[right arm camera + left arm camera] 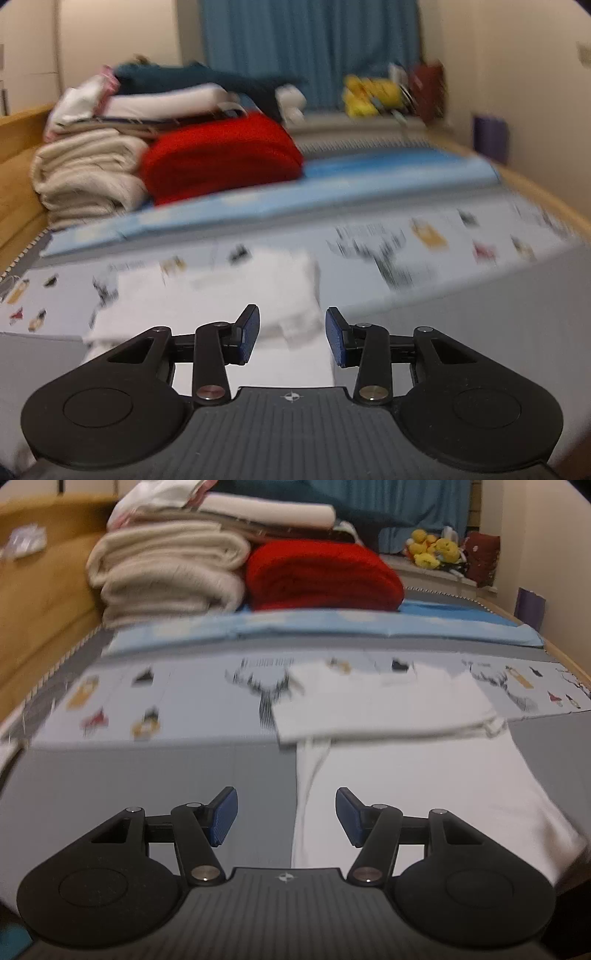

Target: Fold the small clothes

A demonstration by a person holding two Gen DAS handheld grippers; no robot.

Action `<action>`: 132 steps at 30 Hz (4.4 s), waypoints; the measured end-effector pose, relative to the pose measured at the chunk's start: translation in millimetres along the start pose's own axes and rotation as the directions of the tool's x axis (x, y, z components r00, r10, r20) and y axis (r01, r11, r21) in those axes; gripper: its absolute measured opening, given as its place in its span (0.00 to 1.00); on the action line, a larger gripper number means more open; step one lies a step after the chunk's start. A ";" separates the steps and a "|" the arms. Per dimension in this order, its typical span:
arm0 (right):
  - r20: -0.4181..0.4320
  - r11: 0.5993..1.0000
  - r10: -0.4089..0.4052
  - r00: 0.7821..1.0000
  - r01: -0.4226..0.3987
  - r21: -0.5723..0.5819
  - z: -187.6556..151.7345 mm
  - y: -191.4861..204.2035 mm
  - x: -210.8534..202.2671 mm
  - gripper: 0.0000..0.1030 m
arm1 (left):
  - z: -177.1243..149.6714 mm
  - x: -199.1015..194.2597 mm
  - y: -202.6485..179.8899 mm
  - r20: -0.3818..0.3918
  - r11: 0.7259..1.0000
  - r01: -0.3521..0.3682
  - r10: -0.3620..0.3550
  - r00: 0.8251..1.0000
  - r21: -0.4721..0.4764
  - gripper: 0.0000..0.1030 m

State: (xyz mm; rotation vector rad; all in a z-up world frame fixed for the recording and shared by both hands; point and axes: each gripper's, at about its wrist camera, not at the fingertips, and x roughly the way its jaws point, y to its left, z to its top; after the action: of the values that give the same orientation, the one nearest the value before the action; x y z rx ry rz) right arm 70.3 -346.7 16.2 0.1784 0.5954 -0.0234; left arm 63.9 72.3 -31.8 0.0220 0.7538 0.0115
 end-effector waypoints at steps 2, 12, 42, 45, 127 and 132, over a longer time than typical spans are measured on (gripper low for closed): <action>-0.052 0.999 -0.025 0.998 0.027 0.047 -26.5 -14.3 -2.2 0.40 | -21.1 11.0 6.7 -0.096 0.999 -0.024 0.020 0.995 -0.041 0.49; -0.293 0.985 -0.025 0.956 0.073 0.155 -64.1 -33.5 26.5 0.40 | -40.4 30.1 44.6 -0.213 0.949 0.027 -0.098 0.972 -0.314 0.34; -0.544 0.956 -0.233 0.806 0.292 0.022 -107.7 -46.8 80.6 0.47 | -68.8 80.9 38.3 -0.466 0.973 0.003 -0.113 0.878 -0.231 0.48; -0.583 0.957 -0.246 0.774 0.290 -0.019 -116.6 -46.3 88.5 0.49 | -68.7 80.3 35.8 -0.469 0.976 0.006 -0.110 0.876 -0.217 0.48; -0.039 0.960 0.247 0.968 -0.239 0.145 -9.8 -72.1 -137.7 0.06 | -23.9 -134.4 58.8 -0.064 0.939 0.313 -0.324 0.944 -0.143 0.03; -0.040 0.954 0.241 0.970 -0.229 0.194 -7.9 -86.1 -123.8 0.06 | -20.0 -121.6 62.6 -0.057 0.932 0.298 -0.315 0.947 -0.205 0.03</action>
State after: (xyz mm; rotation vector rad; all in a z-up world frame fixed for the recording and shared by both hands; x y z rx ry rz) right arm -42.9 -433.7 65.2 0.4345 0.6318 0.1578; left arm -38.6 132.9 38.3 -0.2850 0.8367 -0.2137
